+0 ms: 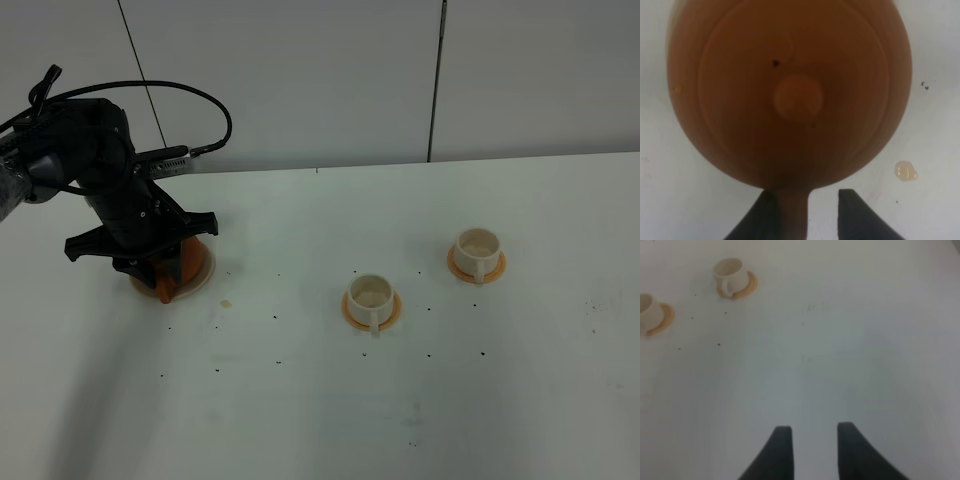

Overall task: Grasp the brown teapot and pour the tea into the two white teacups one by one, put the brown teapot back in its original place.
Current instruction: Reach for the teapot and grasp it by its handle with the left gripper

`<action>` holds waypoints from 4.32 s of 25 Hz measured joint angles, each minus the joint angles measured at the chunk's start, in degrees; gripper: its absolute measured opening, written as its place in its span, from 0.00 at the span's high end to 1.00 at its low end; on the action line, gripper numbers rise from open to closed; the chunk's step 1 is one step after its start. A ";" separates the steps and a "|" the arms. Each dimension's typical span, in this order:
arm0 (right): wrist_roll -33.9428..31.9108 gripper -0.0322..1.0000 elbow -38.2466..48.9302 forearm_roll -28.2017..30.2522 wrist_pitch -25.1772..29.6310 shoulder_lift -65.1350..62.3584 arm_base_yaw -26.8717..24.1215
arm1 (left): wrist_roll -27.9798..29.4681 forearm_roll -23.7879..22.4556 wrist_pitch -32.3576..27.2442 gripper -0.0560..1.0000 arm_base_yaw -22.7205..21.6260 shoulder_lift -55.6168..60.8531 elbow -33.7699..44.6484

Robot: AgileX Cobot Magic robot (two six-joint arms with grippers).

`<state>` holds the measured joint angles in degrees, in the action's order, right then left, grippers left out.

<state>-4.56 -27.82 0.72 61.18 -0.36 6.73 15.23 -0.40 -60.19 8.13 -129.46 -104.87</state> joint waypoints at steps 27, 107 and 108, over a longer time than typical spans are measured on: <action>0.00 0.76 0.00 0.00 0.00 0.00 0.00 | 0.00 -0.83 0.00 0.66 0.11 0.00 0.00; 0.00 0.74 0.00 0.00 0.00 0.00 0.00 | -20.06 -3.75 -3.79 0.78 3.16 5.32 0.00; 0.00 0.74 0.00 0.00 0.00 0.00 0.00 | -23.50 -3.75 -4.41 0.78 3.16 5.72 0.00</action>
<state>-4.56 -27.82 0.72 61.18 -0.36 6.73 -8.27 -4.14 -64.59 11.29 -123.74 -104.87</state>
